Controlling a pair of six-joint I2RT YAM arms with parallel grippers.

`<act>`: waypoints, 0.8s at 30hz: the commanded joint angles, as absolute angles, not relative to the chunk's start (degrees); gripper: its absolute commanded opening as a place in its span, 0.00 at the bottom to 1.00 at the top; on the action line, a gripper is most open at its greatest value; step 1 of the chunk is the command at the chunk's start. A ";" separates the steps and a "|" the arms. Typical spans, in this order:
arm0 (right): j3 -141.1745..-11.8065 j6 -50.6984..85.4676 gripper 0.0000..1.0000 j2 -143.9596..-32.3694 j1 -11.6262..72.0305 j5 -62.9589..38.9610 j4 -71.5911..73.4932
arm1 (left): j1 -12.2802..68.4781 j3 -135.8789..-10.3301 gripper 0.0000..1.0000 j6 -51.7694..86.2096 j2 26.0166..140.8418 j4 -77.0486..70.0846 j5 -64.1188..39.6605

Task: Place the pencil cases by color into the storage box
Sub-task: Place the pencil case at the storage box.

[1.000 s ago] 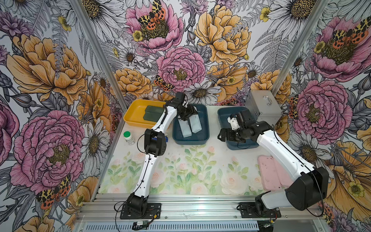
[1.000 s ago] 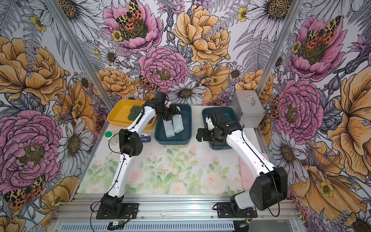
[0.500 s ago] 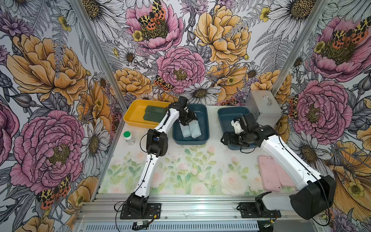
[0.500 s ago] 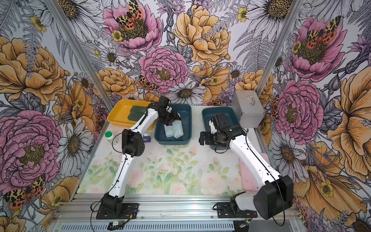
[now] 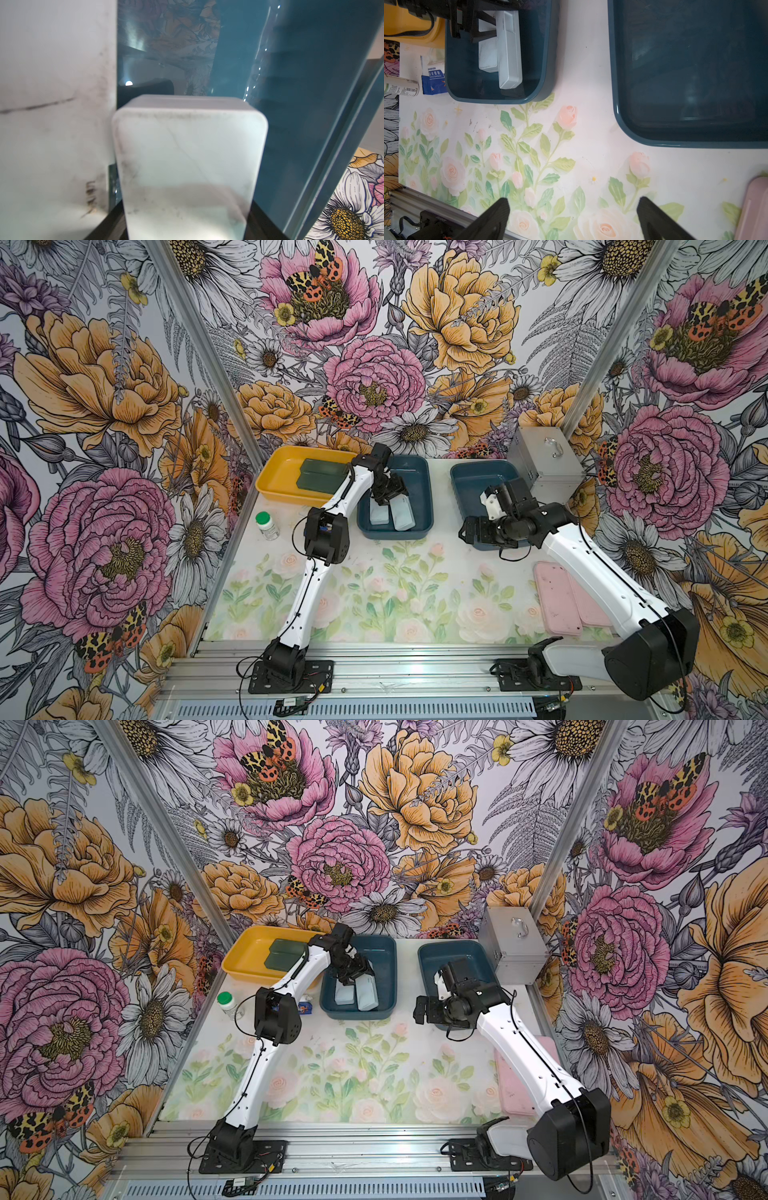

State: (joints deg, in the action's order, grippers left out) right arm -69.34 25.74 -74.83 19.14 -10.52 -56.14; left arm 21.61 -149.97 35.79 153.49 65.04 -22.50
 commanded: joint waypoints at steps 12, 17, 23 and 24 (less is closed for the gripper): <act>-68.73 25.86 0.99 -73.66 18.73 -9.41 -56.08 | 21.87 -153.02 0.99 35.11 147.13 65.04 -20.55; -69.10 25.41 0.99 -74.68 17.72 -8.22 -56.07 | 21.97 -151.12 0.61 34.30 141.19 65.05 -24.35; -69.87 26.37 0.99 -75.89 13.57 -6.44 -56.17 | 23.41 -141.18 0.00 31.47 131.94 65.12 -25.12; -69.83 26.90 0.99 -76.13 12.47 -6.04 -56.22 | 23.69 -139.52 0.00 30.91 130.49 65.06 -25.28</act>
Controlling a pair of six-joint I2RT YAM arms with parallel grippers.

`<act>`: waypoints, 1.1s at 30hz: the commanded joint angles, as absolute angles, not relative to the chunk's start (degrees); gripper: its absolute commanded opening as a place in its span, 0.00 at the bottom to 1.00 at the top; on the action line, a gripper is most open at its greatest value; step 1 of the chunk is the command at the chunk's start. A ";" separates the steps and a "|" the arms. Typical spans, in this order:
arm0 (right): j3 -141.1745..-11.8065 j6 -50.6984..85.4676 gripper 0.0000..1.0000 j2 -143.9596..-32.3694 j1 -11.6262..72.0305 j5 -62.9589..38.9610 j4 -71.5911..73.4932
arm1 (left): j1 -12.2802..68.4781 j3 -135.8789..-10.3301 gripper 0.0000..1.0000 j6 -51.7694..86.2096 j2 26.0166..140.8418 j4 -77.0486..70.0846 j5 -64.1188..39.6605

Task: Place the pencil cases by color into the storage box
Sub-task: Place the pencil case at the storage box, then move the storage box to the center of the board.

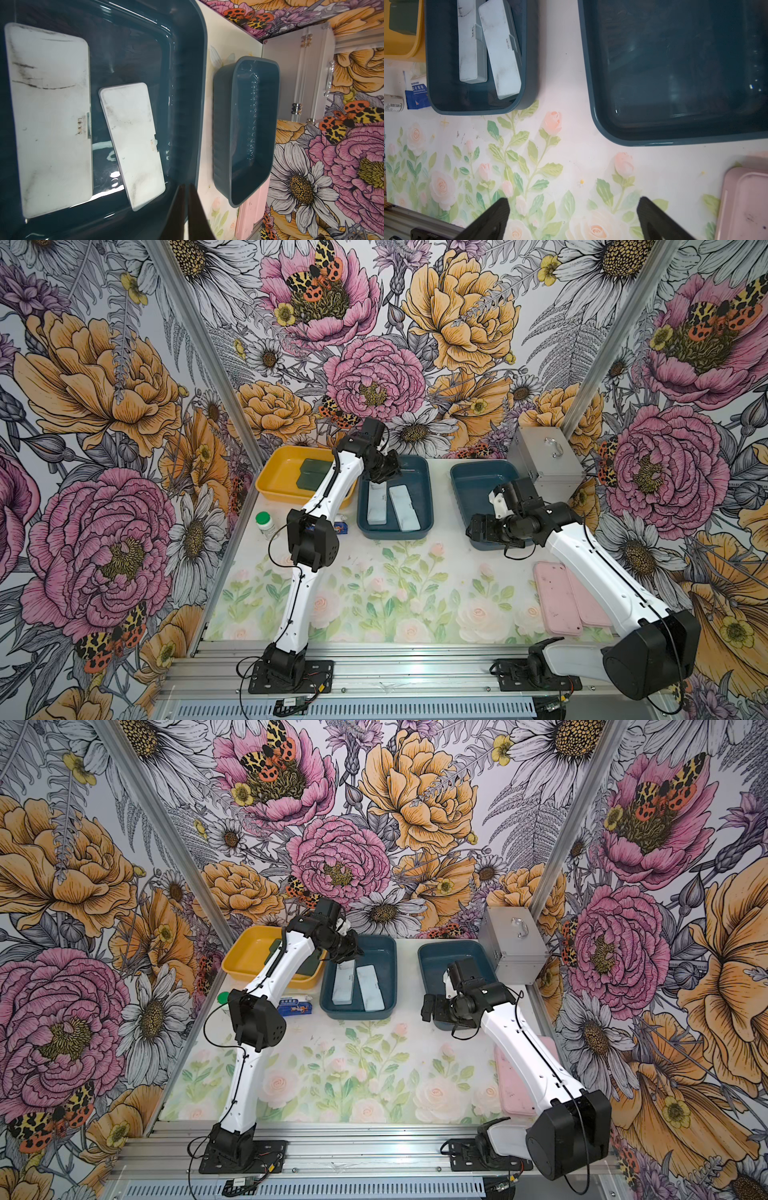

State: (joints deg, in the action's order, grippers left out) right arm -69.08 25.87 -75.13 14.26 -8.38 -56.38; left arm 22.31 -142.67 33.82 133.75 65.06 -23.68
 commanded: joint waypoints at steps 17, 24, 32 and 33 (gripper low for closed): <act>-67.31 41.96 0.99 -76.22 1.73 5.32 -63.81 | 27.33 -115.19 0.99 26.58 113.21 65.17 -17.78; -73.56 42.13 0.99 -82.94 0.86 7.84 -63.70 | 29.96 -107.78 0.99 22.18 106.70 65.12 -14.19; -86.94 38.68 0.99 -98.27 -3.06 11.83 -62.67 | 29.27 -102.63 0.99 21.81 101.72 64.75 -13.91; -88.87 38.68 0.99 -100.11 -3.37 11.83 -62.58 | 29.19 -102.25 0.99 21.79 101.41 64.69 -13.76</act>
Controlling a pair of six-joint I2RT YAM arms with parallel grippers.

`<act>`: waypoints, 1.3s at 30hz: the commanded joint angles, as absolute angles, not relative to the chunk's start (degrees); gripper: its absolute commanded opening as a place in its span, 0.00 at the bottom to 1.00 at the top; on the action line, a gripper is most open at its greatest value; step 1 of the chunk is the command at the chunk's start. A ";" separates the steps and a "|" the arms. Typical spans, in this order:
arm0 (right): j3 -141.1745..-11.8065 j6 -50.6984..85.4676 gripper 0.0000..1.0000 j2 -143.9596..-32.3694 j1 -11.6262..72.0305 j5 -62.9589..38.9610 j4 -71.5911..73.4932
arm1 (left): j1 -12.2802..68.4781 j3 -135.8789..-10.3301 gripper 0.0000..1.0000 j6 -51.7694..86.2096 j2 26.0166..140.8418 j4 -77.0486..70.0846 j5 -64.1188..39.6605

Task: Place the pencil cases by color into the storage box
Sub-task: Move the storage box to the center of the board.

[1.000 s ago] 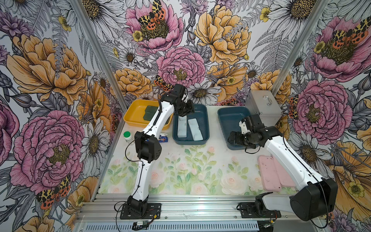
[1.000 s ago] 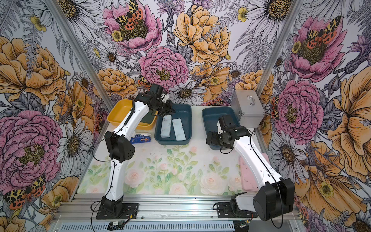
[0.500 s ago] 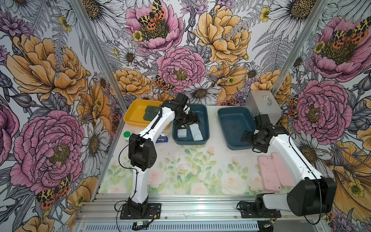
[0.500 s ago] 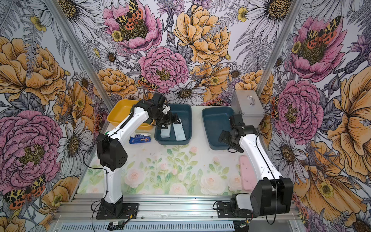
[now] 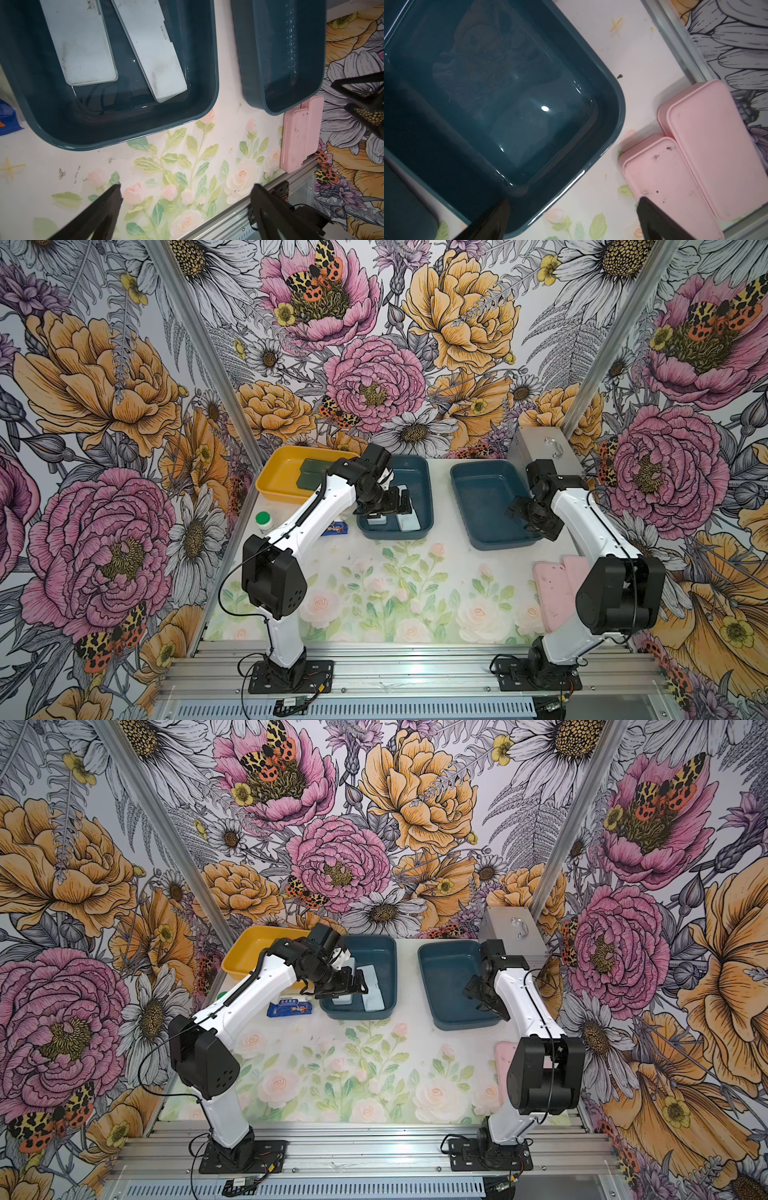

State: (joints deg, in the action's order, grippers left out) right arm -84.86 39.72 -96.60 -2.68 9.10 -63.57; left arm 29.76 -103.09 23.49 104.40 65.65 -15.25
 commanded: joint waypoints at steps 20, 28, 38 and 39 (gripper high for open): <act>-98.04 21.12 0.81 -110.75 -0.83 3.23 -59.15 | 24.39 -99.32 0.99 23.55 99.83 63.02 -12.37; -101.57 18.63 0.50 -117.52 2.41 -2.75 -59.33 | 24.28 -98.23 0.99 24.65 99.02 62.40 -11.82; -107.02 18.67 0.46 -124.55 7.37 -5.95 -60.01 | 24.26 -94.06 0.99 25.58 95.44 61.89 -10.30; -108.19 19.00 0.45 -125.53 7.95 -6.48 -60.03 | 24.27 -93.53 0.99 25.73 95.10 61.79 -10.20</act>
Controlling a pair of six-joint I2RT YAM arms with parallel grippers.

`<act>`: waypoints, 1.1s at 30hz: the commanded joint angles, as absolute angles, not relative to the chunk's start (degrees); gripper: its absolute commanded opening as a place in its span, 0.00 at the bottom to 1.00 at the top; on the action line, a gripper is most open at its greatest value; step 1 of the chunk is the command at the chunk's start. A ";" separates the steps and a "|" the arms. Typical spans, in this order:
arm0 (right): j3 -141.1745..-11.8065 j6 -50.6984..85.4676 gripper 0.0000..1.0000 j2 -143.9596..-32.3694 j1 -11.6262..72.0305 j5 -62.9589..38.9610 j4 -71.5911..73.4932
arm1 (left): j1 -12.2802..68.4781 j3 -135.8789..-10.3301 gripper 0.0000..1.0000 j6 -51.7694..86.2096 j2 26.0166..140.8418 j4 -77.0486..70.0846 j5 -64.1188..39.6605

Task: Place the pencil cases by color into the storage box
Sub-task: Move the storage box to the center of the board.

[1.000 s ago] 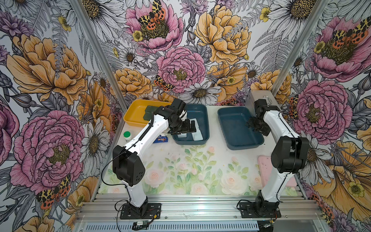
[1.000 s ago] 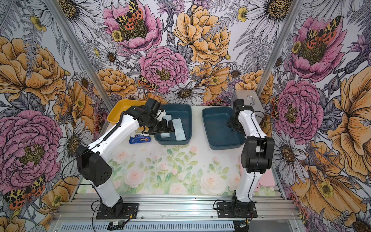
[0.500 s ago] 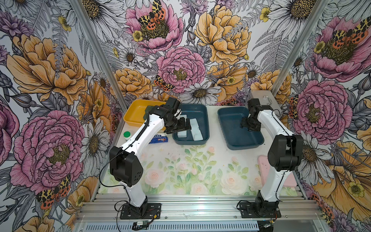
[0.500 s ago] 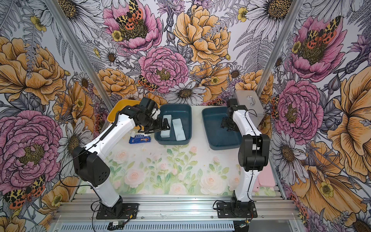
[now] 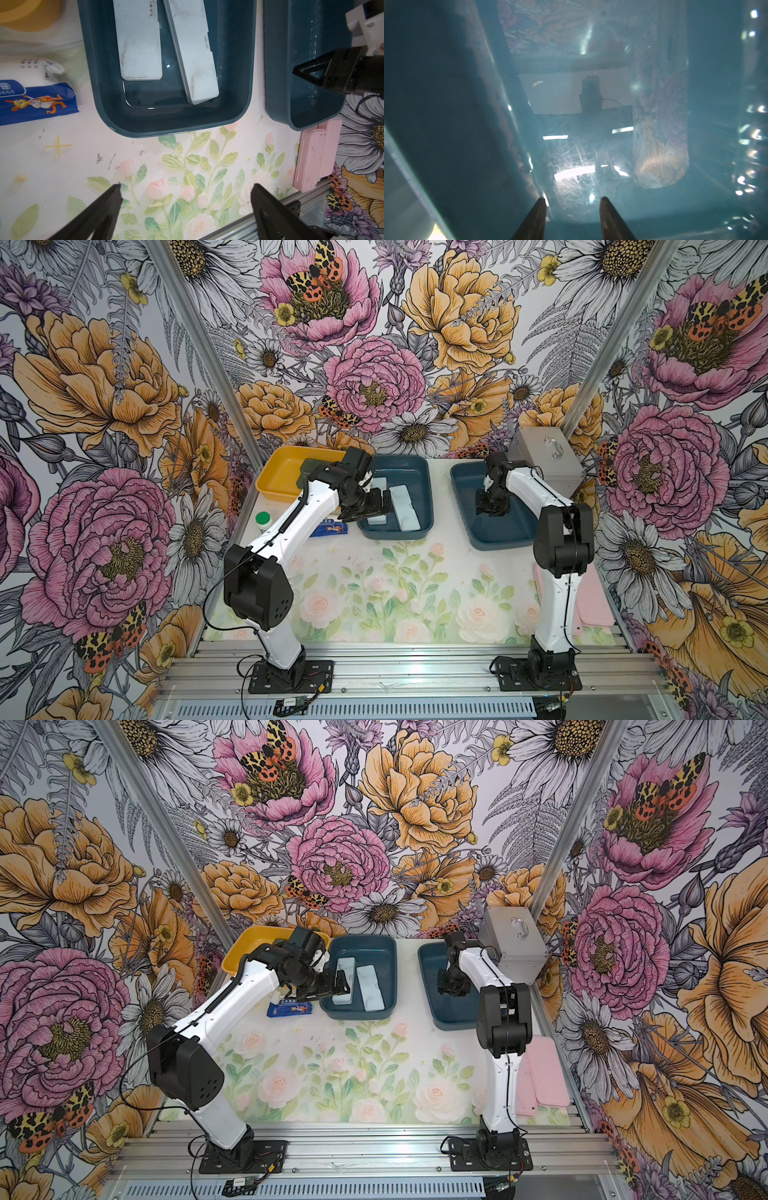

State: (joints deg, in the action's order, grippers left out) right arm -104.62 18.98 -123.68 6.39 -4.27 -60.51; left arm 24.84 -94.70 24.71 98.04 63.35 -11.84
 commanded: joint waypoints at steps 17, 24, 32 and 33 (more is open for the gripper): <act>-132.96 27.48 0.43 -142.94 13.09 -15.11 -61.09 | 23.63 -88.78 0.99 25.84 89.64 60.68 -8.53; -135.96 27.38 0.44 -144.72 13.80 -17.58 -61.00 | 22.86 -87.40 0.99 25.32 88.84 60.60 -9.14; -137.25 27.92 0.46 -146.18 13.97 -18.63 -61.08 | 21.93 -87.32 0.99 24.52 89.03 60.56 -10.30; -137.53 28.10 0.46 -146.47 14.10 -19.14 -61.08 | 21.80 -87.32 0.99 24.52 89.03 60.56 -10.33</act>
State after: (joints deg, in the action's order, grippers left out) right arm -135.72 27.27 -144.20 13.47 -16.82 -61.47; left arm 22.68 -87.50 25.47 90.67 61.45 -9.67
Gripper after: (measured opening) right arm 0.461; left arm 0.988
